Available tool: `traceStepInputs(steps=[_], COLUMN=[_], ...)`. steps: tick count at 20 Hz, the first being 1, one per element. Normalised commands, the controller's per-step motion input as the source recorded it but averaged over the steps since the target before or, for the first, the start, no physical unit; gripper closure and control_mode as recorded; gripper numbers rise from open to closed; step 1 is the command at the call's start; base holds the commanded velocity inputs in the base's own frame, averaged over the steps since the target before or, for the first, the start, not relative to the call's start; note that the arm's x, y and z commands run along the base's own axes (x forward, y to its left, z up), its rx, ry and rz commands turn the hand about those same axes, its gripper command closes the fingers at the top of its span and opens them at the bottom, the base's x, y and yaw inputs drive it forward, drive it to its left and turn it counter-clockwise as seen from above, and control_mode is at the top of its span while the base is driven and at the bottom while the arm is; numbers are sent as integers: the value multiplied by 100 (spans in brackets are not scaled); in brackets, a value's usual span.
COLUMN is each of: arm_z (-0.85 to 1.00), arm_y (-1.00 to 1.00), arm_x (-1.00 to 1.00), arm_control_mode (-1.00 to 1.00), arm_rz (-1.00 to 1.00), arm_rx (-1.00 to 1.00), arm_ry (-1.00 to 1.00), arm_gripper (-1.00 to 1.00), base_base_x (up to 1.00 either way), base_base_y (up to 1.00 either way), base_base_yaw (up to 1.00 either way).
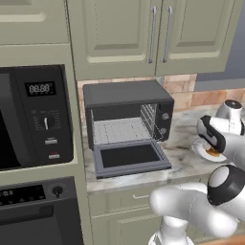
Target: Pick up the bagel from the plate, place it on the toaster oven rack, close the door, and set the timer.
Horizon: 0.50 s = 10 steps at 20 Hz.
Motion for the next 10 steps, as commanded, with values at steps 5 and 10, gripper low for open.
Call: traceStepInputs(steps=[5, 10], arm_z=[-4, -5], arm_y=[-18, -8], arm_x=[20, 29], arm_control_mode=[-100, -100], arm_rz=[-43, -45], arm_rx=[0, 0], arm_ry=[5, 7], arm_gripper=[-100, -100], base_base_x=[0, 0], base_base_y=[0, 0], base_base_yaw=[0, 0])
